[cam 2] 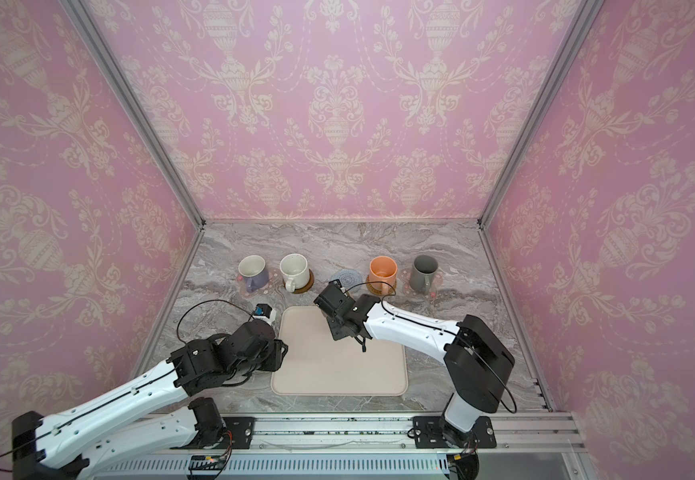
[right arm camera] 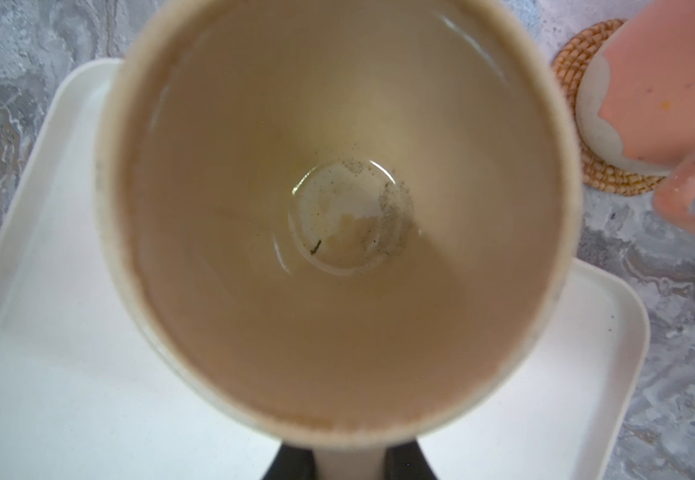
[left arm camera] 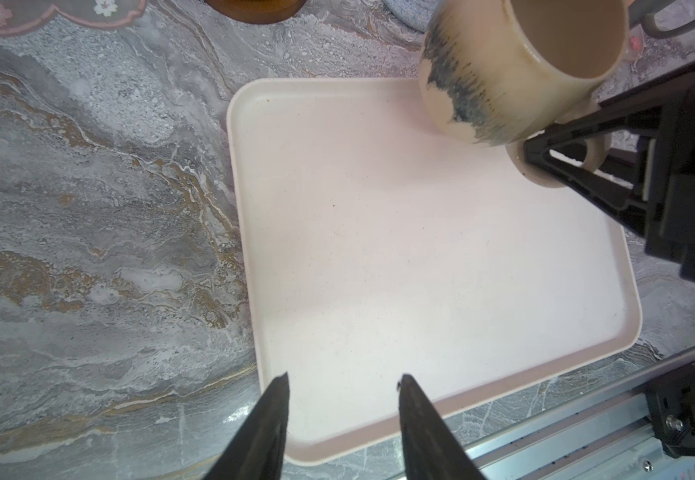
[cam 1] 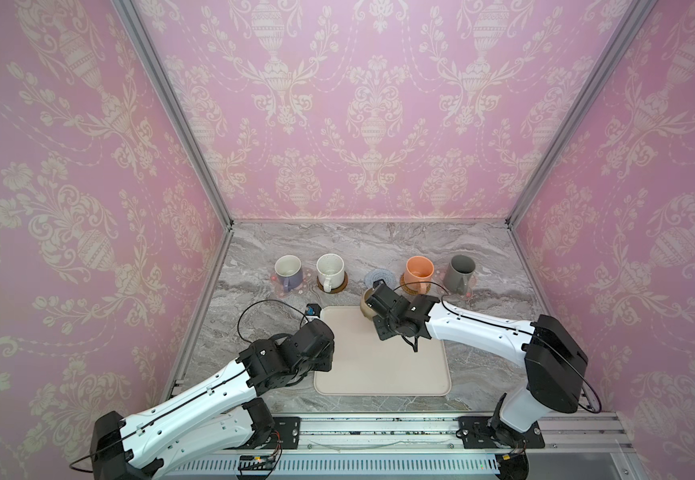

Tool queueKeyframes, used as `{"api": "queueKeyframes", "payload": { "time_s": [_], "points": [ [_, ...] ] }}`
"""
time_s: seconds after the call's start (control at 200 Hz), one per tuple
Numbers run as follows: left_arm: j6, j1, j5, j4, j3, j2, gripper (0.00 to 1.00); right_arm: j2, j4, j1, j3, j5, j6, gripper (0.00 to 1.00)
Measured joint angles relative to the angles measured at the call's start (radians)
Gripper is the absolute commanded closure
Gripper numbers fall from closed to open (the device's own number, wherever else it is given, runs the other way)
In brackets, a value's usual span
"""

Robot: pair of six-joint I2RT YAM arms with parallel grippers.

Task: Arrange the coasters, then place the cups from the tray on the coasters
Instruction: 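Carry the cream mug with the right gripper toward the blue knitted coaster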

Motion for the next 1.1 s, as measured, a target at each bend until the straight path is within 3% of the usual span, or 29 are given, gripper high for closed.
{"api": "queueKeyframes", "payload": {
  "time_s": [0.415,1.101],
  "points": [
    [0.000,0.000,-0.001,0.003,0.000,0.027,0.54,0.119,-0.032,-0.109,0.155,-0.005,-0.033,1.00],
    [0.004,0.040,0.001,0.044,-0.006,0.073,0.53,0.254,-0.043,-0.187,0.280,0.006,-0.032,1.00]
  ]
}}
